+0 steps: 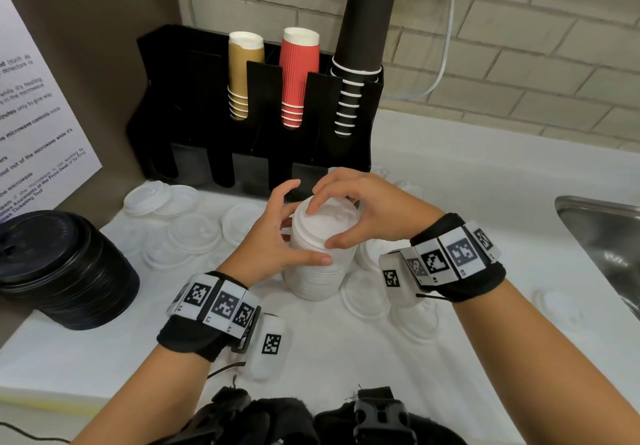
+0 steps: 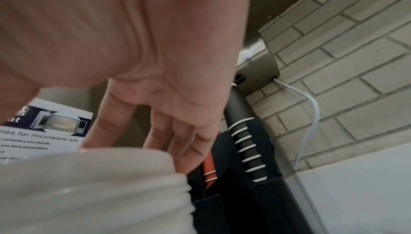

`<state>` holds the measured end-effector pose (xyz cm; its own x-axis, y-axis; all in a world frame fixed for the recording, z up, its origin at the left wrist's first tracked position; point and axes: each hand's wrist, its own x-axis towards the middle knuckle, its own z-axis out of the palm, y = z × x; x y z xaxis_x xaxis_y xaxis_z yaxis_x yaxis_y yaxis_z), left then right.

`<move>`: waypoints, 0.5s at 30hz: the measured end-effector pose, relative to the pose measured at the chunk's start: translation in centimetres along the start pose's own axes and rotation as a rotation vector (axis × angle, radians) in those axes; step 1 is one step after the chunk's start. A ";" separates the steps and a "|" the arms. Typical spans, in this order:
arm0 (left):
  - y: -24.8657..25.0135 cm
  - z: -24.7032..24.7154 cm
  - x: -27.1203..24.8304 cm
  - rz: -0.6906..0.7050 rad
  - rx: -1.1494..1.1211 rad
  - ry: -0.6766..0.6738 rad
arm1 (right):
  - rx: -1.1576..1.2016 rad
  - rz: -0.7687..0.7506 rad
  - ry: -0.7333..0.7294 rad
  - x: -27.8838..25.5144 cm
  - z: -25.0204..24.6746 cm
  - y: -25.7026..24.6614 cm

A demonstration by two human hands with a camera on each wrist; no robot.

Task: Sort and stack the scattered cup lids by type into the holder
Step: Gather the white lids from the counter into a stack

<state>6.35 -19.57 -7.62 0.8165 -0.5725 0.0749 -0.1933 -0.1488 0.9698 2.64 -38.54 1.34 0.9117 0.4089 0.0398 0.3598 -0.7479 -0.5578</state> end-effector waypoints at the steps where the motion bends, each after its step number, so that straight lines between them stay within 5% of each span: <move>1: 0.0 0.0 0.1 0.003 0.005 -0.004 | 0.012 0.001 0.004 0.0 0.0 0.0; 7: 0.4 -0.3 0.2 0.041 0.002 -0.066 | 0.052 -0.001 -0.034 -0.2 -0.4 0.8; 10: 0.7 -0.5 0.3 0.047 0.015 -0.073 | 0.264 0.036 0.265 0.4 -2.2 2.9; 12: 0.8 -0.5 0.4 0.049 0.032 -0.075 | 0.256 0.253 0.534 1.4 -3.7 5.7; 13: 0.9 -0.5 0.4 0.052 0.038 -0.078 | 0.178 0.393 0.558 2.0 -4.3 7.3; 15: 0.9 -0.6 0.6 0.058 0.041 -0.085 | -0.002 0.654 0.332 3.3 -4.6 10.4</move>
<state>6.95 -19.59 -6.54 0.7545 -0.6471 0.1091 -0.2623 -0.1450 0.9540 10.28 -47.40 -0.48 0.9522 -0.3011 -0.0521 -0.2787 -0.7858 -0.5522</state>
